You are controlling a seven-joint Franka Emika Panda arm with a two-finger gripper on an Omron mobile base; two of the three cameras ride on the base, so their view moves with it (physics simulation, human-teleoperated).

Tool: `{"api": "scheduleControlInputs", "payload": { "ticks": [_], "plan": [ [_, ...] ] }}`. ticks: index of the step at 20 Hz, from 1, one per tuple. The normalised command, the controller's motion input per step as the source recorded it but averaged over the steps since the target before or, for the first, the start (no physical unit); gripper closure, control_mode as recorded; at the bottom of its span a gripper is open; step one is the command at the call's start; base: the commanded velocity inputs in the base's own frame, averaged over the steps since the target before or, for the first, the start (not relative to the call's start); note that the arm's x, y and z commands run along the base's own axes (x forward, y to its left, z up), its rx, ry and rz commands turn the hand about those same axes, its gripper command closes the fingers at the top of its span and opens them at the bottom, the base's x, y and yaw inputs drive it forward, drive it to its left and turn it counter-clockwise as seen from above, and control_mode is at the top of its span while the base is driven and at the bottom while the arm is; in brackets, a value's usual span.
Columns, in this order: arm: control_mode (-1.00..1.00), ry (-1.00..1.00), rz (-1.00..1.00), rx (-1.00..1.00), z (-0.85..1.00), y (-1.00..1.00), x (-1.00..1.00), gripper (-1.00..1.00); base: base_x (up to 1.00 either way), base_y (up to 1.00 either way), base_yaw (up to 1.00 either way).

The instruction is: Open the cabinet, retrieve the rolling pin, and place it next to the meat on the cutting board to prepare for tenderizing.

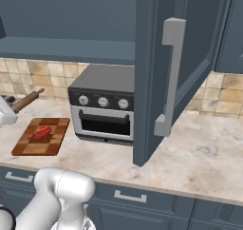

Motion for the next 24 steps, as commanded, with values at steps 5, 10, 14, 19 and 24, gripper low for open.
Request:
{"api": "scheduleControlInputs", "payload": {
  "ticks": [5, 10, 14, 19, 24],
  "plan": [
    [-1.00, 0.13, 0.00, -0.02, -0.59, 0.00, 0.40, 1.00, 0.00, 0.00, 0.00],
    [-1.00, 0.19, 0.00, -0.02, -0.55, 0.00, 0.43, 1.00, 0.00, 0.00, 0.00],
    [-1.00, 0.18, 0.00, -0.01, -0.57, 0.00, 0.47, 1.00, 0.00, 0.00, 0.00],
    [-1.00, 0.15, 0.00, -0.01, -0.55, 0.00, 0.47, 1.00, 0.00, 0.00, 0.00],
    [-1.00, 0.05, 0.00, -0.02, -0.55, 0.00, 0.36, 1.00, 0.00, 0.00, 0.00]
  ]
}}
